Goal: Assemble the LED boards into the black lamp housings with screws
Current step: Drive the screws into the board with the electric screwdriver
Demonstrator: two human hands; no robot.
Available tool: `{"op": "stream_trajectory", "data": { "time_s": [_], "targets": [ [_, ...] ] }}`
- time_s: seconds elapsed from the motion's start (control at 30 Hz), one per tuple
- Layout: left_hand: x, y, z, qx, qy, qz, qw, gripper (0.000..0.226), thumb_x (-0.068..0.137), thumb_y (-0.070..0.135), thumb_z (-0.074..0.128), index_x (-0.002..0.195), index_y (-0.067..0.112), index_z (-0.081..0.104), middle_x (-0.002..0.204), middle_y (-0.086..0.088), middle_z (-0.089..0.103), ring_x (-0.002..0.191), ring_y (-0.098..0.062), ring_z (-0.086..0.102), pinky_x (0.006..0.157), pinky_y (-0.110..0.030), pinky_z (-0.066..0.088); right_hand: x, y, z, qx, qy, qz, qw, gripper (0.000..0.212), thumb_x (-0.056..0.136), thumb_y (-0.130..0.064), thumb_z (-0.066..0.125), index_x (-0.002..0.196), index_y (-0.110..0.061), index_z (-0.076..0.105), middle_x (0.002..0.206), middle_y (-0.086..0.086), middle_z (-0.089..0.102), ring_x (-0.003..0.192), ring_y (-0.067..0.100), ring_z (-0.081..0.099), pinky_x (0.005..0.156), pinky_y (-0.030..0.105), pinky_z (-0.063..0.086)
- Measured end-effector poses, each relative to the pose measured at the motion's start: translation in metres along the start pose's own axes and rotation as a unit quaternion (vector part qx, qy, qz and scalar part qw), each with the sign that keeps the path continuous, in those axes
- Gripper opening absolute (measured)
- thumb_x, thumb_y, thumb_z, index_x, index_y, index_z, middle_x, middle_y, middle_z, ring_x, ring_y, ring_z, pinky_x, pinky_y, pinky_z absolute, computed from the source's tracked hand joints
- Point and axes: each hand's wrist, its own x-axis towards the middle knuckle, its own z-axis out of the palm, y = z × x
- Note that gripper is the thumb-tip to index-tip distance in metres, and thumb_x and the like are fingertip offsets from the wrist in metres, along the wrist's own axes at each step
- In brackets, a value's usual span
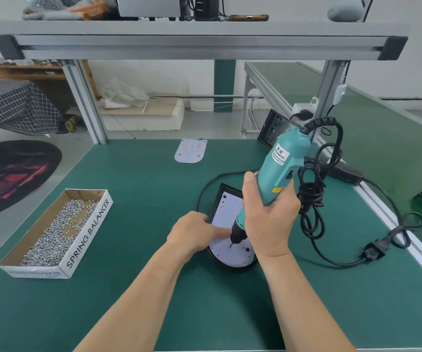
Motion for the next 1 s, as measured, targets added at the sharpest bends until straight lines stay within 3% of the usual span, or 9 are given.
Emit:
{"op": "stream_trajectory", "data": {
  "time_s": [0.23,0.43,0.6,0.73,0.8,0.83,0.87,0.93,1.0],
  "targets": [
    [-0.001,0.002,-0.001,0.013,0.006,-0.012,1.0,0.051,0.049,0.046,0.076,0.046,0.021,0.032,0.048,0.01,0.03,0.055,-0.021,0.027,0.056,-0.029,0.019,-0.003,0.001,0.005,0.027,-0.049,0.034,0.998,0.046,0.083,-0.04,0.064,0.069,-0.001,0.045,0.053,0.012,0.053,0.048,0.03,0.051,0.047,0.038,0.043],
    [-0.005,0.004,-0.001,0.019,0.018,-0.012,1.0,0.061,0.056,0.047,0.086,0.054,0.021,0.031,0.046,0.011,0.03,0.052,-0.019,0.029,0.054,-0.027,0.02,-0.005,0.001,-0.001,0.047,-0.025,0.061,0.997,0.041,0.083,-0.039,0.066,0.075,-0.001,0.05,0.058,0.012,0.055,0.054,0.033,0.053,0.053,0.046,0.047],
    [-0.008,0.007,-0.004,0.012,0.009,-0.011,1.0,0.056,0.052,0.05,0.079,0.062,0.018,0.034,0.062,0.004,0.035,0.06,-0.021,0.03,0.061,-0.03,0.023,0.004,-0.008,-0.008,0.073,0.009,0.041,0.996,0.016,0.089,-0.034,0.067,0.08,-0.024,0.059,0.064,0.007,0.06,0.059,0.036,0.061,0.063,0.046,0.053],
    [-0.017,-0.001,-0.009,0.047,0.052,-0.008,0.998,0.057,0.073,0.063,0.075,0.074,0.016,0.042,0.07,0.006,0.046,0.061,-0.018,0.038,0.056,-0.029,0.029,0.015,-0.012,-0.009,0.095,0.086,0.092,0.987,0.016,0.088,-0.038,0.068,0.083,-0.026,0.059,0.065,0.003,0.064,0.055,0.023,0.066,0.06,0.029,0.052],
    [-0.023,-0.004,-0.017,-0.033,0.101,-0.02,0.994,0.045,0.087,0.057,0.064,0.086,0.013,0.052,0.083,0.001,0.059,0.065,-0.018,0.047,0.057,-0.03,0.037,0.018,-0.01,-0.012,0.132,0.124,0.15,0.972,0.021,0.087,-0.04,0.069,0.086,-0.022,0.057,0.066,0.005,0.063,0.056,0.023,0.066,0.059,0.028,0.052],
    [-0.024,-0.004,-0.024,-0.128,0.11,-0.022,0.985,0.031,0.097,0.041,0.058,0.093,0.01,0.055,0.092,-0.007,0.063,0.067,-0.019,0.053,0.059,-0.03,0.044,0.02,-0.008,-0.014,0.149,0.141,0.176,0.963,0.025,0.087,-0.04,0.069,0.088,-0.019,0.056,0.065,0.005,0.063,0.056,0.022,0.066,0.059,0.028,0.052],
    [-0.028,-0.003,-0.033,-0.247,0.092,-0.028,0.964,0.015,0.102,0.019,0.051,0.1,0.005,0.056,0.099,-0.016,0.065,0.071,-0.022,0.062,0.061,-0.03,0.052,0.022,-0.006,-0.016,0.163,0.155,0.201,0.953,0.026,0.088,-0.039,0.069,0.089,-0.018,0.054,0.065,0.004,0.063,0.056,0.021,0.066,0.058,0.027,0.052],
    [-0.038,-0.003,-0.049,-0.467,0.0,-0.02,0.884,0.02,0.096,-0.016,0.04,0.109,-0.009,0.054,0.105,-0.031,0.067,0.087,-0.033,0.075,0.07,-0.034,0.063,0.024,-0.003,-0.021,0.191,0.172,0.242,0.936,0.028,0.092,-0.038,0.069,0.091,-0.016,0.052,0.063,-0.002,0.063,0.057,0.018,0.065,0.058,0.026,0.053],
    [-0.047,-0.003,-0.057,-0.544,-0.069,0.003,0.836,0.026,0.091,-0.024,0.042,0.114,-0.016,0.052,0.107,-0.036,0.069,0.099,-0.04,0.073,0.079,-0.035,0.063,0.024,-0.001,-0.025,0.22,0.173,0.271,0.921,0.026,0.095,-0.036,0.066,0.095,-0.015,0.051,0.062,-0.006,0.063,0.058,0.015,0.065,0.061,0.025,0.054]
  ]
}}
